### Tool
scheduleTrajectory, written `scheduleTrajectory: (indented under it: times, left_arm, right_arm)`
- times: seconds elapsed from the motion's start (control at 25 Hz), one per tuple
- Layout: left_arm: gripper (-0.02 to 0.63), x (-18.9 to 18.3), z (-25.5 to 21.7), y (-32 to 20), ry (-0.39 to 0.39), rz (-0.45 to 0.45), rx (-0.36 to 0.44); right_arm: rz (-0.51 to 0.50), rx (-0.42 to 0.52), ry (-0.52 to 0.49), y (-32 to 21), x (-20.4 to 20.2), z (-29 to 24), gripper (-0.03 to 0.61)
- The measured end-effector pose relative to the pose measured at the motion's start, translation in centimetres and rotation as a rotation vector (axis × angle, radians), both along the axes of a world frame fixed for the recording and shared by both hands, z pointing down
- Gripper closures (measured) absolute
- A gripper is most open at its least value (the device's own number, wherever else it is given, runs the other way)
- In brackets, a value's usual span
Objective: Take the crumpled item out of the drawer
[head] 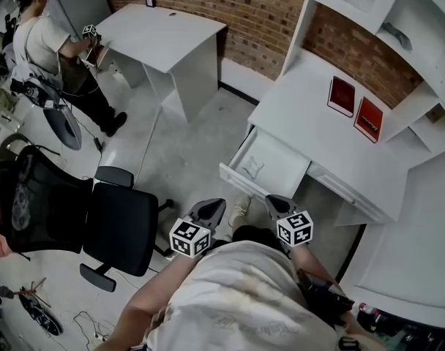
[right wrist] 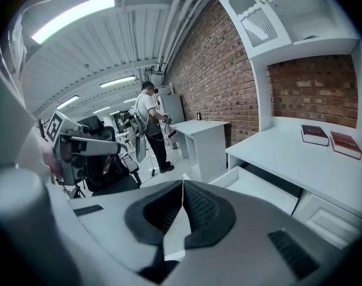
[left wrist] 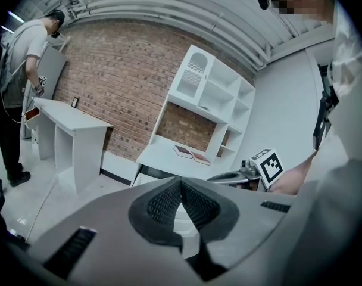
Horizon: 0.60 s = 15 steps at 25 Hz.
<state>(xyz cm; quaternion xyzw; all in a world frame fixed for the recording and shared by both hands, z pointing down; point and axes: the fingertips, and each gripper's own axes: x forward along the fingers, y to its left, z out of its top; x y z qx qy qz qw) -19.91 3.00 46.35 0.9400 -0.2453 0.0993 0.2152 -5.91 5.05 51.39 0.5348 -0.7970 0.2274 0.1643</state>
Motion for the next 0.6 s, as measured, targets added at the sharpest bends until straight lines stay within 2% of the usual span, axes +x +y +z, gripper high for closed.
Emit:
scheduleTrajectory:
  times: [0.24, 0.6]
  left_arm:
    - [0.594, -0.7, 0.5, -2.5, -0.012, -0.042, -0.011]
    - [0.594, 1.3, 1.3, -5.5, -0.045, -0.013, -0.031]
  right_arm:
    - [-0.02, -0.014, 0.006, -2.9, 0.3, 0.9, 0.554]
    - [-0.016, -0.089, 0.004, -5.9, 2.0, 4.1, 0.554]
